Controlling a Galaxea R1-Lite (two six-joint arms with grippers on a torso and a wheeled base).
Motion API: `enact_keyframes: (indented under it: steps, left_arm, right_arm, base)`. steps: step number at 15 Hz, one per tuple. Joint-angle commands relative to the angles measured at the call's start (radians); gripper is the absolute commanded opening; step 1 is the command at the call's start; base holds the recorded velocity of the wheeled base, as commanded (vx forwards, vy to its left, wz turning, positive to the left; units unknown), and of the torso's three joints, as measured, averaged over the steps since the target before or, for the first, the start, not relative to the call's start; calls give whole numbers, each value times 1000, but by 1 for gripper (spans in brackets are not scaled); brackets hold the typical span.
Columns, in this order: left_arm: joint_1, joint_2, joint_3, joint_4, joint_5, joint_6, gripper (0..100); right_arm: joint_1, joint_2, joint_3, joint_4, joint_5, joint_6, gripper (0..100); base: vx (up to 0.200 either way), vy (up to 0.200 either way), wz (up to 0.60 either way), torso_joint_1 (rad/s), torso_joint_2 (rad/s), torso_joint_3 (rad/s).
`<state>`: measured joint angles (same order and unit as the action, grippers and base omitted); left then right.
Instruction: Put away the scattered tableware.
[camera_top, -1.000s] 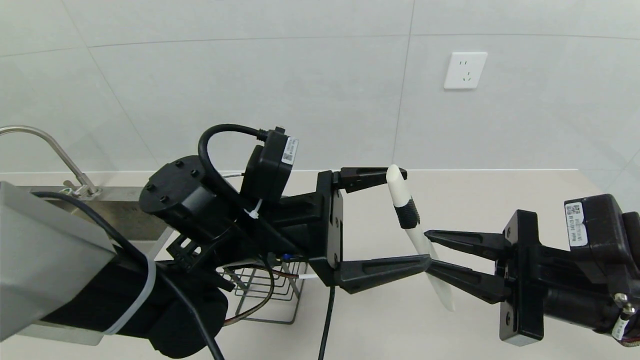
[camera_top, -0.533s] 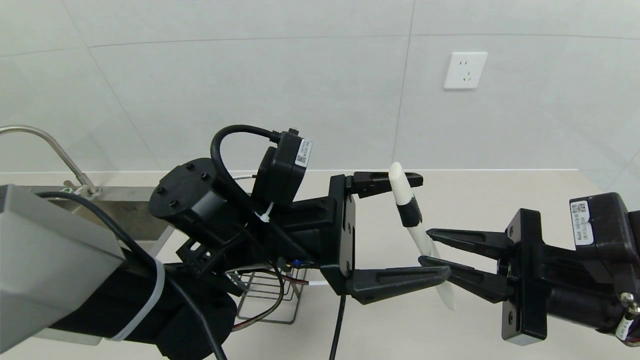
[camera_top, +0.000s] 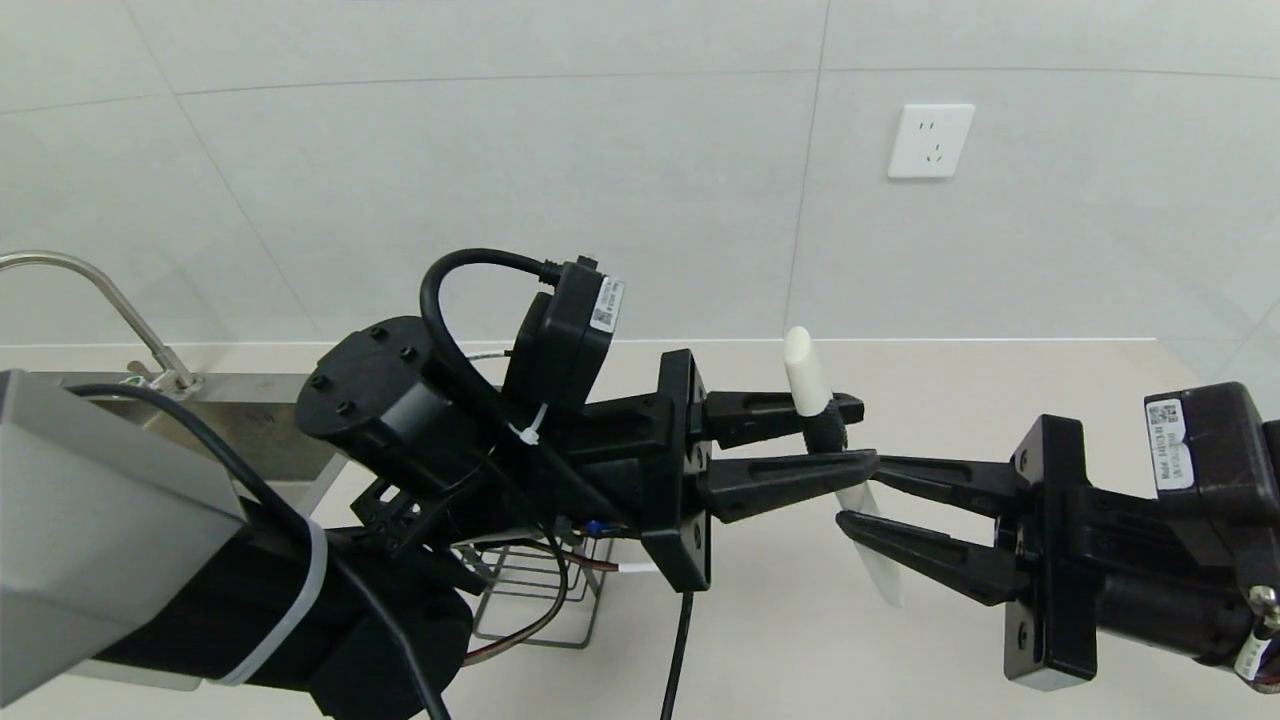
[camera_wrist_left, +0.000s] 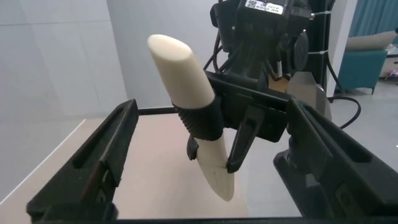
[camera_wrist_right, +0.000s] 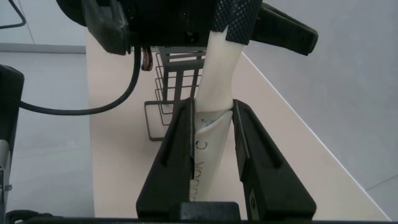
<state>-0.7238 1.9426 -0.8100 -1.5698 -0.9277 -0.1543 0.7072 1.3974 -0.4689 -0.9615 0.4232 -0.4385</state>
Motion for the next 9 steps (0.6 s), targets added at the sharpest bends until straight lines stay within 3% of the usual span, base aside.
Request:
enact_keyframes:
  steps: [1,3,4,7,9]
  left_arm:
    - [-2,-5,-1,-1,0,1,0]
    - [-2,-5,-3,-1,0,2,0]
    - [-2,-5,-3,-1,0,2,0]
    - [-2,-5,3,-1,6,4,0]
    - [-2,-7,3,-1,44,4,0]
  right_arm:
    - [0,3,-2,0,0,0,0]
    - [3,-8,3,1,0,-2,0]
    - [1,-9,6,1,-1,-2,100]
    - [1,-18,35,1,-4,0,100]
    - [0,-20,38,1,-7,0,100]
  base:
    - [0,0,0,0,0,0]
    - [0,0,0,0,0,0]
    - [0,0,0,0,0,0]
    - [0,0,0,0,0,0]
    - [0,0,0,0,0,0]
